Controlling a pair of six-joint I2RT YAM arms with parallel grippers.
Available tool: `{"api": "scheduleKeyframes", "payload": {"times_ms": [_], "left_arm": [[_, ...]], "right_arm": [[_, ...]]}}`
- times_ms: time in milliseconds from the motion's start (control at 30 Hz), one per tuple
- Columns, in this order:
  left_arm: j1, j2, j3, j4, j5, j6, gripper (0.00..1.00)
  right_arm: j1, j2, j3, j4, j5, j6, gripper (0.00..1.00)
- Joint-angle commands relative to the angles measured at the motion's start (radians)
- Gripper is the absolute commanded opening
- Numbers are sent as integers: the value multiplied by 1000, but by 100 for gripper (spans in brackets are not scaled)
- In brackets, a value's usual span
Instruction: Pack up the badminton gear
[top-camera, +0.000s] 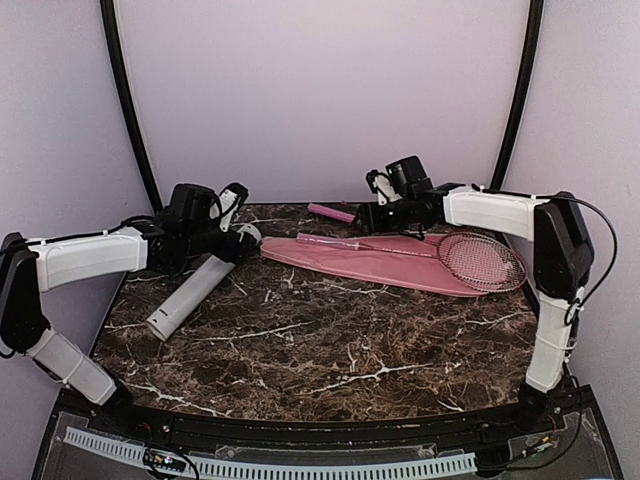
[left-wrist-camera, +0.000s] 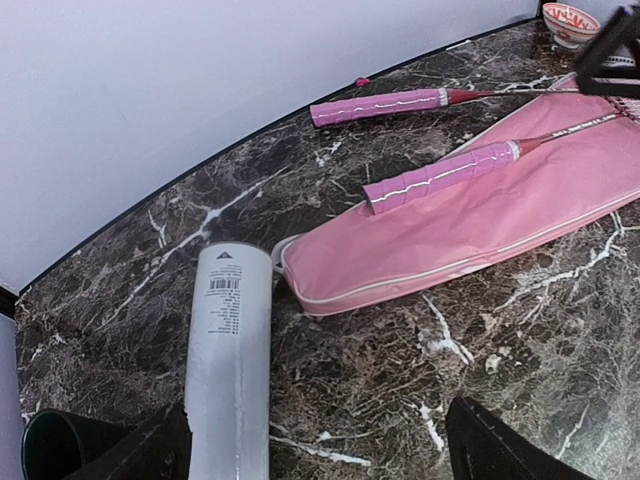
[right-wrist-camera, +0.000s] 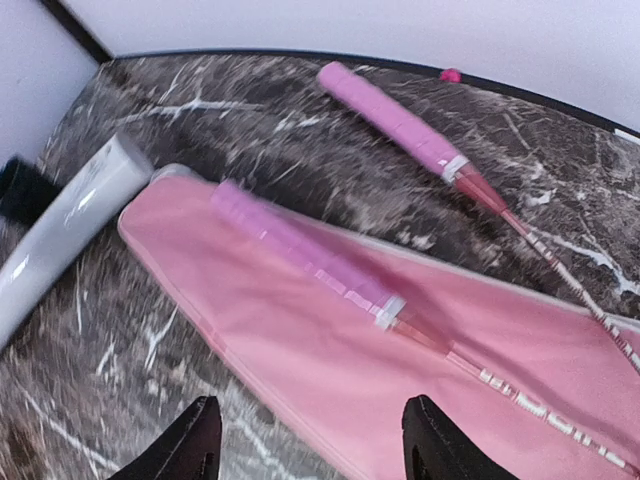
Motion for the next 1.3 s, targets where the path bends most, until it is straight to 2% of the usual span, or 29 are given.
{"api": "scheduleKeyframes", "payload": {"times_ms": [0, 167, 333, 567, 767, 1000, 1267], "left_arm": [[-12, -77, -41, 30, 16, -29, 91], [-14, -63, -52, 3, 34, -37, 91], [-18, -75, -76, -1, 70, -55, 90], [-19, -88, -119, 28, 86, -88, 90], [-19, -61, -104, 15, 87, -117, 90], [-19, -64, -86, 12, 66, -136, 90], [2, -26, -24, -71, -1, -198, 91]], "right_arm": [[-76, 163, 185, 0, -72, 99, 65], [-104, 359, 445, -54, -68, 115, 69], [-126, 514, 637, -114, -49, 107, 74], [-148, 620, 729, -117, 8, 88, 80], [-167, 719, 843, -150, -41, 84, 80], [-169, 727, 824, -166, -184, 37, 69], [-169, 590, 539, -79, -286, -55, 52]]}}
